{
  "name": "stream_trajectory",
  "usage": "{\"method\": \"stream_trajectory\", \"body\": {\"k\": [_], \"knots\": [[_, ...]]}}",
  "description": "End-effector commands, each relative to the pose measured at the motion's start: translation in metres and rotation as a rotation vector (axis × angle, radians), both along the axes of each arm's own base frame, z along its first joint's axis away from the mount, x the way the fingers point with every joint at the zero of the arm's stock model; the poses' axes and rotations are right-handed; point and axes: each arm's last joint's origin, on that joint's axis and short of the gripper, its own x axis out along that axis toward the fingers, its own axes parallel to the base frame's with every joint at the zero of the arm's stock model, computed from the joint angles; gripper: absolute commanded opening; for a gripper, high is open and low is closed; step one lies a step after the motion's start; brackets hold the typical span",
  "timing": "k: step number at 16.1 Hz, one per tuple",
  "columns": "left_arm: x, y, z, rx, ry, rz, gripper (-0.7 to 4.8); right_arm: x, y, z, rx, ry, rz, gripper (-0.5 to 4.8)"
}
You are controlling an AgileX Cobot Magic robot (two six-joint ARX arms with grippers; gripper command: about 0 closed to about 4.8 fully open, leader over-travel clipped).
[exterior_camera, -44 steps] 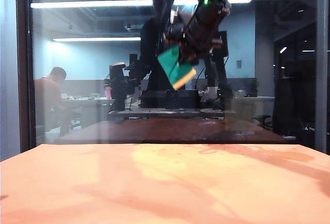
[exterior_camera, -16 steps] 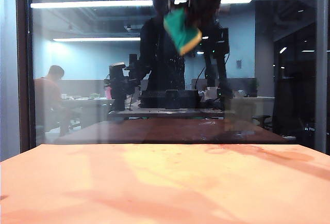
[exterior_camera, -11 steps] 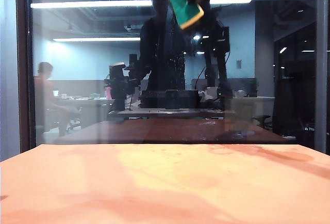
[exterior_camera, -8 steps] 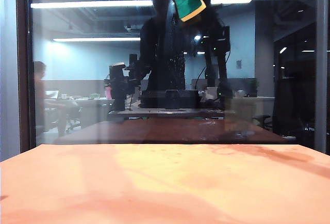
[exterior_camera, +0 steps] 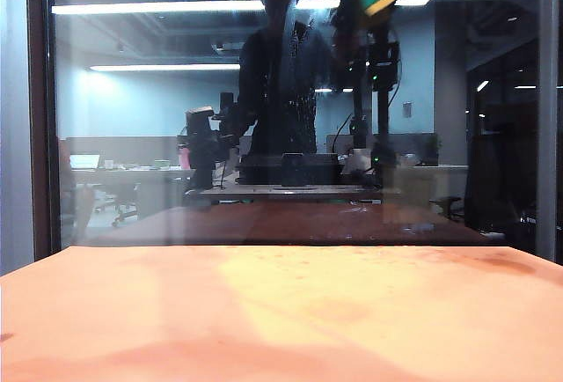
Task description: Pick up the sponge from the table, wipe the water off the glass, and finally place the sponge back on the table.
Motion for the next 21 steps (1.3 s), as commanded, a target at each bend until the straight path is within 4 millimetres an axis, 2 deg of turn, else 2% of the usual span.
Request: {"method": "stream_trajectory", "body": {"k": [1,8,9,11,15,16,21], "knots": [[0.000,0.000,0.002,0.002,-0.016,0.000,-0.06,-0.019,-0.021,0.021,0.005,-0.024,-0.012,-0.06],[0.000,0.000,0.002,0.002,-0.016,0.000,-0.06,-0.064,-0.071,0.054,0.009,-0.014,-0.054,-0.06],[0.000,0.000,0.002,0.002,-0.016,0.000,-0.06,-0.076,-0.078,0.059,0.010,-0.023,-0.065,-0.06],[0.000,0.000,0.002,0.002,-0.016,0.000,-0.06,-0.096,-0.086,0.055,0.012,-0.034,-0.078,-0.06],[0.000,0.000,0.002,0.002,-0.016,0.000,-0.06,-0.136,-0.104,0.017,0.065,-0.043,-0.124,-0.05],[0.000,0.000,0.002,0.002,-0.016,0.000,-0.06,-0.151,-0.107,-0.004,0.092,-0.017,-0.134,-0.06],[0.000,0.000,0.002,0.002,-0.016,-0.001,-0.06,-0.188,-0.105,-0.070,0.196,0.012,-0.131,-0.06]]}}
